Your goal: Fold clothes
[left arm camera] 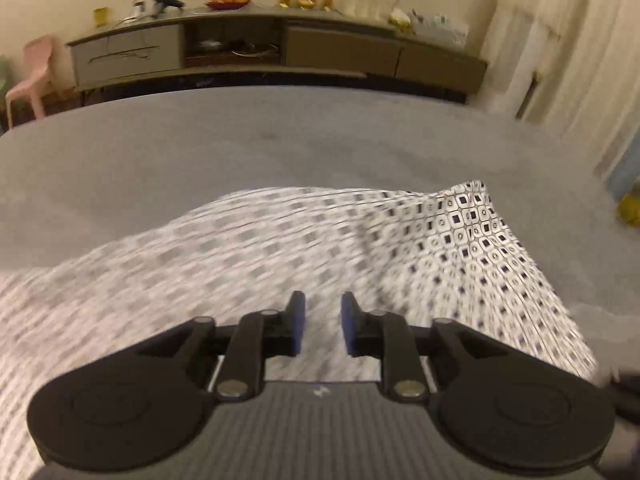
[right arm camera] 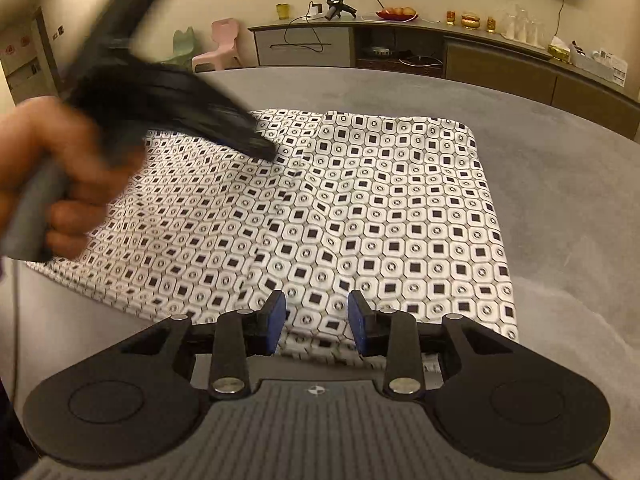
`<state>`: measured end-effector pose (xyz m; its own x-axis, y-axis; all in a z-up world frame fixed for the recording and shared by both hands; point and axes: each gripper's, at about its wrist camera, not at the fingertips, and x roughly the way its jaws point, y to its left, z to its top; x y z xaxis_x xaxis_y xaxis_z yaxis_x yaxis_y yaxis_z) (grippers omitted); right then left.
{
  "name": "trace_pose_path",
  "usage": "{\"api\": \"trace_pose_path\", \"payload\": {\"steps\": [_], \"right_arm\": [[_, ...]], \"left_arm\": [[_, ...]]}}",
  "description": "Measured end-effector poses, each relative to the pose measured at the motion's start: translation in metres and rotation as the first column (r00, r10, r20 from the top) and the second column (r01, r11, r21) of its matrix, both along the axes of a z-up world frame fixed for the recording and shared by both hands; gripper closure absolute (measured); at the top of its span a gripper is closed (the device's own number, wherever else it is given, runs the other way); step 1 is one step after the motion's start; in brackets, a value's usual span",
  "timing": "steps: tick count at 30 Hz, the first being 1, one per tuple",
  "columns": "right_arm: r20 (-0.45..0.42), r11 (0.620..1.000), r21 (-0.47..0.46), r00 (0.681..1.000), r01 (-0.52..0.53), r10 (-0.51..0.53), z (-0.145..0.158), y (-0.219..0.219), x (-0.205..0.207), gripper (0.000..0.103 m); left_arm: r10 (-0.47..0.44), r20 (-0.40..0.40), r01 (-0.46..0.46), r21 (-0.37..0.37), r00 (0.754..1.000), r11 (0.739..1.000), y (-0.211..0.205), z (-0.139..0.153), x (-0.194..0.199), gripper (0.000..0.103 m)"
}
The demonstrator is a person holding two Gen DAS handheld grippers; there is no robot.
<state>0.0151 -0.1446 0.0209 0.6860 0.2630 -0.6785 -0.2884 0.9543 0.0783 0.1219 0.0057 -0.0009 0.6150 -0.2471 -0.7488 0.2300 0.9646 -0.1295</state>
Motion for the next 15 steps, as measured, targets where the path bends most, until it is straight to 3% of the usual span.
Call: {"api": "trace_pose_path", "payload": {"steps": [1,3,5,7,10,13,15], "right_arm": [[0.005,1.0,-0.002,1.0,0.0,0.0,0.001,-0.001,-0.003,0.049],[0.02,1.0,-0.007,1.0,-0.007,0.007,0.003,0.001,-0.009,0.041],[0.047,0.998,-0.021,0.998,-0.051,0.052,0.009,0.019,-0.015,0.037],[0.066,0.991,-0.038,0.989,-0.127,0.129,0.014,0.049,-0.019,0.03],[0.091,0.953,-0.062,0.949,-0.296,0.3,0.018,0.116,-0.027,0.023],[0.108,0.884,-0.111,0.879,-0.453,0.464,0.015,0.196,-0.035,0.021],[0.13,0.837,-0.157,0.829,-0.525,0.544,0.012,0.248,-0.038,0.021]], "left_arm": [[0.02,0.015,-0.02,-0.007,1.0,1.0,0.023,0.007,-0.014,0.073],[0.11,0.046,-0.11,-0.003,0.993,0.994,0.08,0.018,-0.04,0.067],[0.25,0.061,-0.25,-0.005,0.966,0.968,0.137,0.026,-0.057,0.058],[0.404,0.059,-0.402,-0.046,0.913,0.914,0.196,0.028,-0.073,0.057],[0.558,-0.004,-0.547,-0.2,0.83,0.813,0.269,0.021,-0.092,0.056],[0.626,-0.038,-0.61,-0.277,0.779,0.743,0.307,0.012,-0.106,0.056],[0.632,-0.059,-0.614,-0.322,0.773,0.721,0.321,0.009,-0.112,0.056]]}}
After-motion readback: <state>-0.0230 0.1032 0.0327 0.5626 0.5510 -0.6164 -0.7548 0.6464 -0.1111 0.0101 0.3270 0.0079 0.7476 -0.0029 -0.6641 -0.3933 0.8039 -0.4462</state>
